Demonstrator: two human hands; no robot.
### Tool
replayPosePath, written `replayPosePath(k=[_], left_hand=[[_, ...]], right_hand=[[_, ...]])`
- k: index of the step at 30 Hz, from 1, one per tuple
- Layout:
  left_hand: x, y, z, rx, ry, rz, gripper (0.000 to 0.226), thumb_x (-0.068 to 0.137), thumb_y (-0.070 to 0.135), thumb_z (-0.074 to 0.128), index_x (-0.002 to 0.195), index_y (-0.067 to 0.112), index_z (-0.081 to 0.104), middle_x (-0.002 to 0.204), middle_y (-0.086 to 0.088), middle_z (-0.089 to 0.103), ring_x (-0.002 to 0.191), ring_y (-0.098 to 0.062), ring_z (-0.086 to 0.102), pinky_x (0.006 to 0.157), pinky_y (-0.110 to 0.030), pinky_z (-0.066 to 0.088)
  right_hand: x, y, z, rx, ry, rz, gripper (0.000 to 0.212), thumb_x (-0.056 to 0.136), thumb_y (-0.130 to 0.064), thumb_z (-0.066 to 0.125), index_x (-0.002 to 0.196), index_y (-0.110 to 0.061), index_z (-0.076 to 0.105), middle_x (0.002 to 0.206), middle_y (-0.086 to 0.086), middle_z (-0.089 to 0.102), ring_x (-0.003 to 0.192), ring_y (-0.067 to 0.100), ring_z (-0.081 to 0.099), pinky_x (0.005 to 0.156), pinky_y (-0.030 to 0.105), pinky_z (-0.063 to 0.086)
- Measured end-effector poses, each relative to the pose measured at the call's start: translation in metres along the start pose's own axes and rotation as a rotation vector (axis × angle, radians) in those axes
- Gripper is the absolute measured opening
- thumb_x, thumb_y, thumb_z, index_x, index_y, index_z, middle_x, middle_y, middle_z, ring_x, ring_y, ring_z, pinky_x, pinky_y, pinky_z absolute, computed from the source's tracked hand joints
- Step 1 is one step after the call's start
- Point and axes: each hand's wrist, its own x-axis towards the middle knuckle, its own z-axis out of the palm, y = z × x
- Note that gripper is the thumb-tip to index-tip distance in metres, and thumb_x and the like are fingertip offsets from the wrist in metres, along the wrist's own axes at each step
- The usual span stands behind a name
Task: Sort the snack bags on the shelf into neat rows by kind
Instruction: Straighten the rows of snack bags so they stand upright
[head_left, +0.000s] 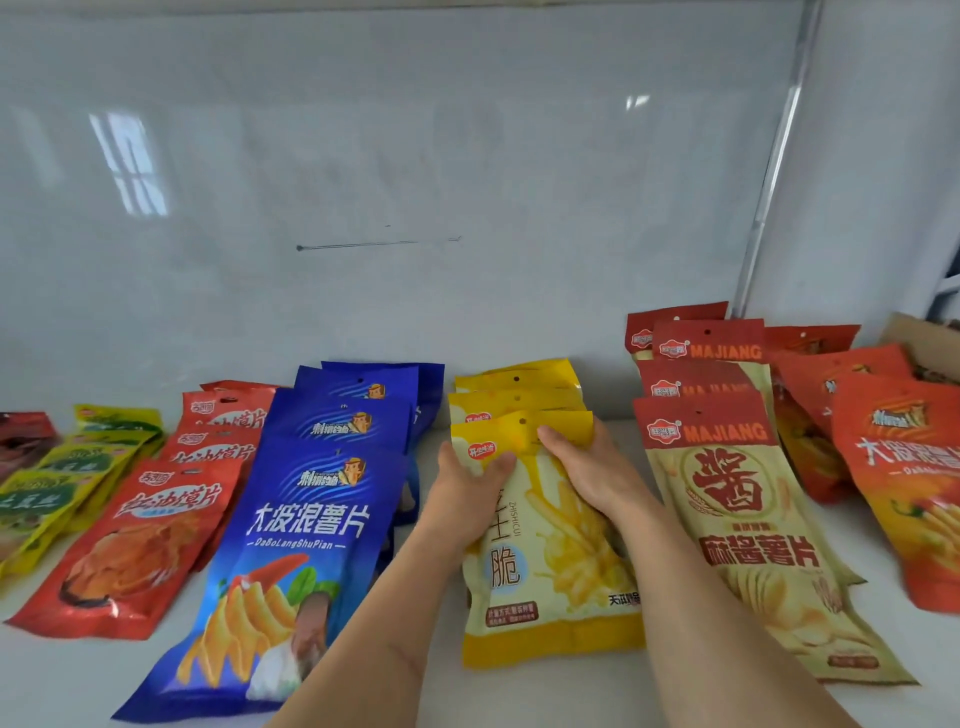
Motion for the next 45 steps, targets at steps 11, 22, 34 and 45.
replayPosePath(k=[11, 22, 34, 45], left_hand=[[0.010, -0.007, -0.005, 0.096, -0.029, 0.081, 0.076, 0.087, 0.060, 0.063, 0.145, 0.025, 0.028, 0.127, 0.004, 0.061, 0.107, -0.017, 0.065, 0.083, -0.035, 0.056], [-0.030, 0.016, -0.002, 0.547, 0.227, 0.299, 0.086, 0.097, 0.053, 0.049, 0.159, 0.010, 0.006, 0.168, -0.008, -0.004, 0.154, -0.028, 0.000, 0.122, -0.043, 0.011], [-0.092, -0.040, 0.023, 1.123, -0.101, 0.441, 0.074, 0.086, 0.078, -0.001, 0.152, 0.047, -0.013, 0.164, 0.012, -0.023, 0.148, -0.025, -0.031, 0.117, -0.057, -0.013], [-0.080, -0.043, 0.014, 1.065, -0.137, 0.476, 0.078, 0.081, 0.082, -0.002, 0.151, 0.049, -0.009, 0.162, 0.016, -0.021, 0.149, -0.020, -0.025, 0.121, -0.050, 0.009]], right_hand=[[-0.001, 0.002, 0.005, -0.140, 0.054, 0.074, 0.092, 0.074, -0.078, 0.057, 0.144, -0.021, 0.040, 0.140, 0.008, 0.053, 0.126, 0.032, 0.053, 0.105, 0.050, 0.043], [0.016, -0.044, -0.002, -0.637, 0.184, -0.126, 0.101, 0.080, -0.079, 0.046, 0.157, -0.024, 0.009, 0.164, 0.007, 0.014, 0.149, 0.031, 0.016, 0.115, 0.054, 0.020], [0.052, -0.036, 0.015, -0.885, -0.106, -0.250, 0.090, 0.076, -0.091, 0.016, 0.153, -0.044, 0.020, 0.166, -0.008, 0.005, 0.152, 0.027, -0.003, 0.117, 0.058, 0.009], [0.062, -0.025, 0.026, -0.801, -0.158, -0.148, 0.103, 0.064, -0.098, 0.024, 0.150, -0.041, 0.032, 0.164, -0.003, 0.018, 0.149, 0.028, 0.019, 0.117, 0.056, 0.020]])
